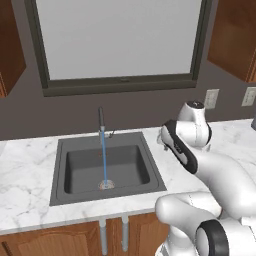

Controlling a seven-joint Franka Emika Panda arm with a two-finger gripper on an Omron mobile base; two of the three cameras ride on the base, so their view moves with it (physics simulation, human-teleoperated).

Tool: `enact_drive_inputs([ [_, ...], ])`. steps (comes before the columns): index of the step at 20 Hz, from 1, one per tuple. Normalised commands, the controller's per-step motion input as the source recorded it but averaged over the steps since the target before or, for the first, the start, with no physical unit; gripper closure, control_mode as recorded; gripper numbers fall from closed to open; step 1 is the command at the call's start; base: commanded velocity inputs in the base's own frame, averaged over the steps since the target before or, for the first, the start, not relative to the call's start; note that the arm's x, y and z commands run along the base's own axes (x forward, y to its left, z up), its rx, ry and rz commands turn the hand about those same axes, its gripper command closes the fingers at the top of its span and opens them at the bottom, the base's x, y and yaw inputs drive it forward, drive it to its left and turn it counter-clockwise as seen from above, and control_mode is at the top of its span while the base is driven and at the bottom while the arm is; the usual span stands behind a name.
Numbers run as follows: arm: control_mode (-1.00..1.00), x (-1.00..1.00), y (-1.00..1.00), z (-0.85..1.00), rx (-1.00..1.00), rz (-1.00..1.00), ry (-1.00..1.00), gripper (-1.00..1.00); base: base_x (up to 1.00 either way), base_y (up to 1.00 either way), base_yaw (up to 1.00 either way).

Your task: Turn on the sink faucet. Then move the tomato from the counter to the sink. Turn off the sink. Move the vegetable from the sink to the pot next to the stove. Finally move the pot to the rear right burner.

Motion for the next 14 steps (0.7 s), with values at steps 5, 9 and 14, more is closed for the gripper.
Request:
enact_drive_inputs([
  [5,-1.0,0.0,-0.64,-0.11,-0.1,0.02,0.03,-1.0,0.0,0.0,0.0],
  [9,-1.0,-0.05,-0.65,-0.03,-0.04,0.01,0.08,-1.0,0.0,0.0,0.0],
  [14,-1.0,-0.23,-0.62,-0.23,-0.01,0.0,0.07,-1.0,0.0,0.0,0.0],
])
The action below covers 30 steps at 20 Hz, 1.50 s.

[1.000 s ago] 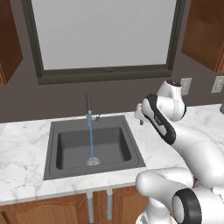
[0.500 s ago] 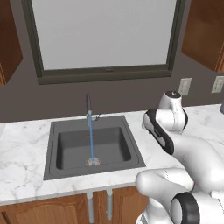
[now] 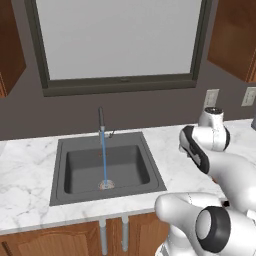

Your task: Turn on the sink faucet. Then move the tomato from the counter to the sink. Turn off the sink. Move the vegetable from the sink to the pot next to the stove. Finally move the pot to the rear right burner.

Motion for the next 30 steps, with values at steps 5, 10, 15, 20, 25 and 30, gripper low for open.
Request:
enact_drive_inputs([
  [5,-1.0,-0.29,-0.52,-0.44,-0.01,0.0,0.04,-1.0,0.0,0.0,0.0],
  [10,-1.0,-0.32,-0.55,-0.49,0.0,0.0,0.0,-1.0,0.0,0.0,0.0],
  [15,-1.0,-0.09,-0.48,-0.25,0.0,0.0,-0.01,-1.0,0.0,0.0,0.0],
  [20,-1.0,0.0,-0.23,-0.27,0.0,0.0,0.0,-1.0,0.0,0.0,0.0],
  [25,-1.0,0.01,-0.05,-0.22,0.0,0.0,0.01,-1.0,0.0,0.0,0.0],
  [30,-1.0,0.03,0.0,-0.15,0.0,0.0,0.0,-1.0,0.0,0.0,0.0],
])
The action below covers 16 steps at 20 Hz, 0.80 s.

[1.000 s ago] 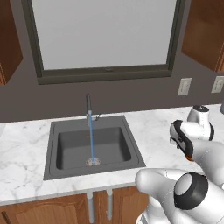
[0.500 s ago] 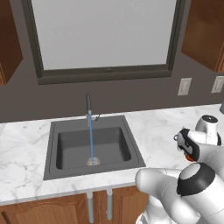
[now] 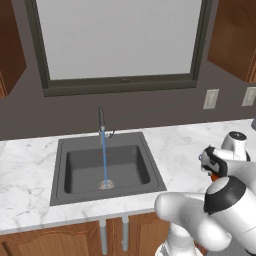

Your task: Turn on the sink faucet. Then move the tomato from the counter to the sink. Turn off the sink. Move the vegetable from the sink to the pot next to the stove. Finally move the pot to the rear right burner.

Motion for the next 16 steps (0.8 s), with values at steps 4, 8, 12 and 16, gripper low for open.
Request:
enact_drive_inputs([
  [4,-1.0,-0.01,-0.03,-0.1,0.0,0.0,0.0,-1.0,0.0,0.0,0.0],
  [8,-1.0,-0.31,-0.07,-0.02,0.0,-0.01,0.0,-1.0,0.0,0.0,0.0],
  [12,-1.0,-0.24,0.03,0.0,0.0,-0.01,0.0,-1.0,0.0,0.0,0.0],
  [16,-1.0,-0.12,0.13,0.0,0.0,0.0,0.0,-1.0,0.0,0.0,0.0],
])
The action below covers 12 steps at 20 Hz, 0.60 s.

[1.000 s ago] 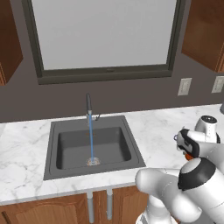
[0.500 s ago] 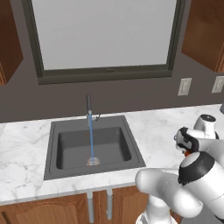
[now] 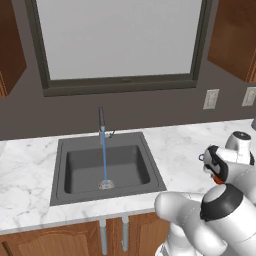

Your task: Turn on the sink faucet. Then move the tomato from the counter to the sink. Turn off the sink. Move the vegetable from the sink to the pot next to the stove. Finally move the pot to the rear right burner.

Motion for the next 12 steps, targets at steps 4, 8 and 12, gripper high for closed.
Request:
enact_drive_inputs([
  [4,-1.0,-0.01,0.09,-0.05,0.0,0.0,0.0,-1.0,0.0,0.0,0.0],
  [8,-1.0,0.0,-0.01,-0.07,0.0,0.0,0.0,-1.0,0.0,0.0,0.0],
  [12,-1.0,0.0,-0.03,-0.11,0.0,0.0,0.0,-1.0,0.0,0.0,0.0],
])
